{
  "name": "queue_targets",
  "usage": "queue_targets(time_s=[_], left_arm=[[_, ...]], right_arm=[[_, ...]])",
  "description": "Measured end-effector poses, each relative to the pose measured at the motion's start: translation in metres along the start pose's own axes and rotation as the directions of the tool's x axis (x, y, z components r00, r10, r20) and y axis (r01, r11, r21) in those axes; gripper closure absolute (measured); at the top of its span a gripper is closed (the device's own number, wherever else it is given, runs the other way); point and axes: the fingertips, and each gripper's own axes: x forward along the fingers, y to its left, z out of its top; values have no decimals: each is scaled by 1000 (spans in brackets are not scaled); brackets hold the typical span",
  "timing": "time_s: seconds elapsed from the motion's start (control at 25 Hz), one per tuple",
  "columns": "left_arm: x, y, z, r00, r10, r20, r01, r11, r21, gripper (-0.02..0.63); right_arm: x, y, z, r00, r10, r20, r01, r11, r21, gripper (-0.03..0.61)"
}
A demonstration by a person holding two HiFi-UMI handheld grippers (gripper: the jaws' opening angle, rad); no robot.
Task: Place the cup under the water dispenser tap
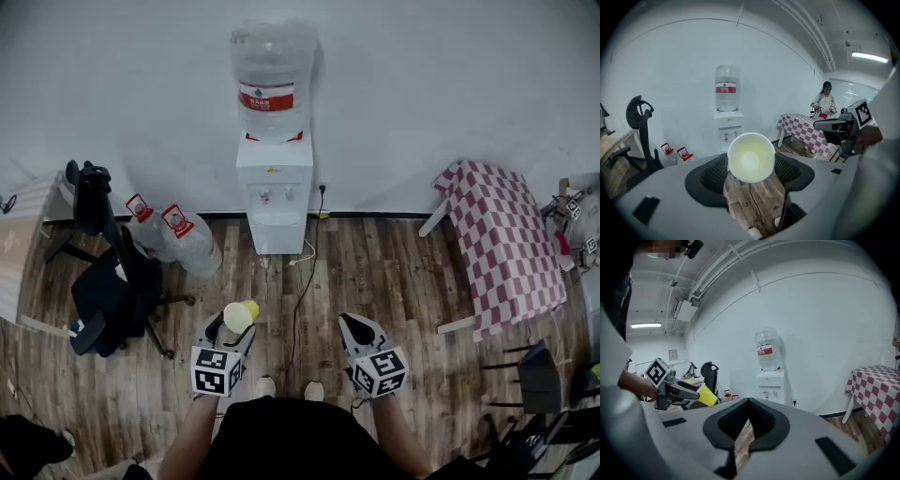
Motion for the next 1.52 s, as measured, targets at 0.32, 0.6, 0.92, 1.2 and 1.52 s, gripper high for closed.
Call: queue_targets(time_s=[0.32,0.6,0.92,1.2,1.52], left_arm=[[-2,13,3,1000,-16,12,16,1000,18,290],[-5,24,6,999,-28,24,28,999,28,290],[-9,39,3,996,-77,48,76,996,37,290],[-12,63,-12,992,-119,40,117,992,44,290],[-10,88,-20,993,-118,27,117,993,25,290]], right_arm=[[8,14,4,1000,-14,11,14,1000,-6,557],[14,27,10,1000,-22,12,22,1000,-17,558],[17,49,8,999,-27,29,26,999,18,557],[24,69,2,995,-91,30,90,995,42,557],[36,79,2,995,-104,8,104,994,36,557]])
